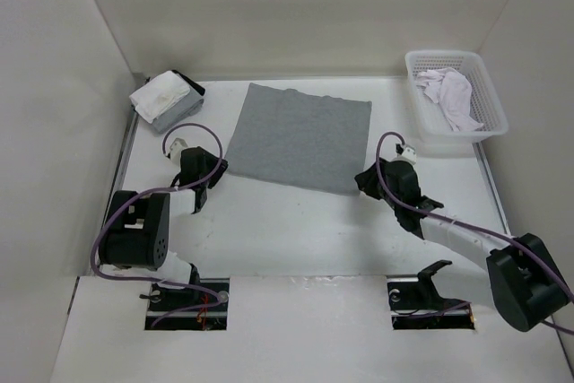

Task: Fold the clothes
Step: Fold the tank top

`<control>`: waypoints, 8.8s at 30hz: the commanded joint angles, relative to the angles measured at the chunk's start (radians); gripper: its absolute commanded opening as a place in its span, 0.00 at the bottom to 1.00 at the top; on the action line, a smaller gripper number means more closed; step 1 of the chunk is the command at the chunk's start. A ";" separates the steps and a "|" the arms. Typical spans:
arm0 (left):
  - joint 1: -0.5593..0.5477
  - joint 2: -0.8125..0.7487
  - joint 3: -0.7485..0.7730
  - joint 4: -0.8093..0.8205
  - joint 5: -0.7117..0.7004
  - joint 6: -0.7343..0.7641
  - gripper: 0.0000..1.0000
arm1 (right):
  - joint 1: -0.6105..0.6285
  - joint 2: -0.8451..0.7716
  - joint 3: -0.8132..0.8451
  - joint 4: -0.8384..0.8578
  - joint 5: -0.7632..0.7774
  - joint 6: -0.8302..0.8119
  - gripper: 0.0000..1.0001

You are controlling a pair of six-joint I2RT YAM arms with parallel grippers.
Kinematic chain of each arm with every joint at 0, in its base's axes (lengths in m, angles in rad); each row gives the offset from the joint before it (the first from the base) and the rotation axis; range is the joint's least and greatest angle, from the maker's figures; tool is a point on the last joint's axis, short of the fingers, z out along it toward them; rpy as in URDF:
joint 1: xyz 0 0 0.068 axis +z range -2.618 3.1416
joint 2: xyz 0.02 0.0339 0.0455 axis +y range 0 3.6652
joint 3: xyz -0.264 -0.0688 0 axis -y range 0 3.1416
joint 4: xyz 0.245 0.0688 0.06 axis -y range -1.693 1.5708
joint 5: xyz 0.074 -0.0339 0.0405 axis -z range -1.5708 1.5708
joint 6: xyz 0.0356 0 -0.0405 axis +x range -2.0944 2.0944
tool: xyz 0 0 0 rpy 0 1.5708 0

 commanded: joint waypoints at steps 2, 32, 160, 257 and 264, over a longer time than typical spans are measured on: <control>0.006 0.013 0.003 0.115 0.042 -0.047 0.38 | -0.019 -0.039 -0.052 0.063 0.039 0.047 0.42; 0.006 -0.031 -0.041 0.085 -0.015 -0.036 0.01 | -0.044 0.225 -0.051 0.163 -0.085 0.238 0.19; 0.253 -0.927 -0.365 -0.353 0.178 0.105 0.27 | -0.058 -0.240 -0.158 -0.169 -0.068 0.117 0.50; -0.227 0.006 -0.110 0.381 0.104 -0.047 0.30 | 0.370 0.276 0.129 0.091 -0.125 0.021 0.08; -0.279 -0.270 -0.155 0.254 0.060 0.036 0.34 | 0.364 0.056 0.173 0.019 -0.123 -0.035 0.22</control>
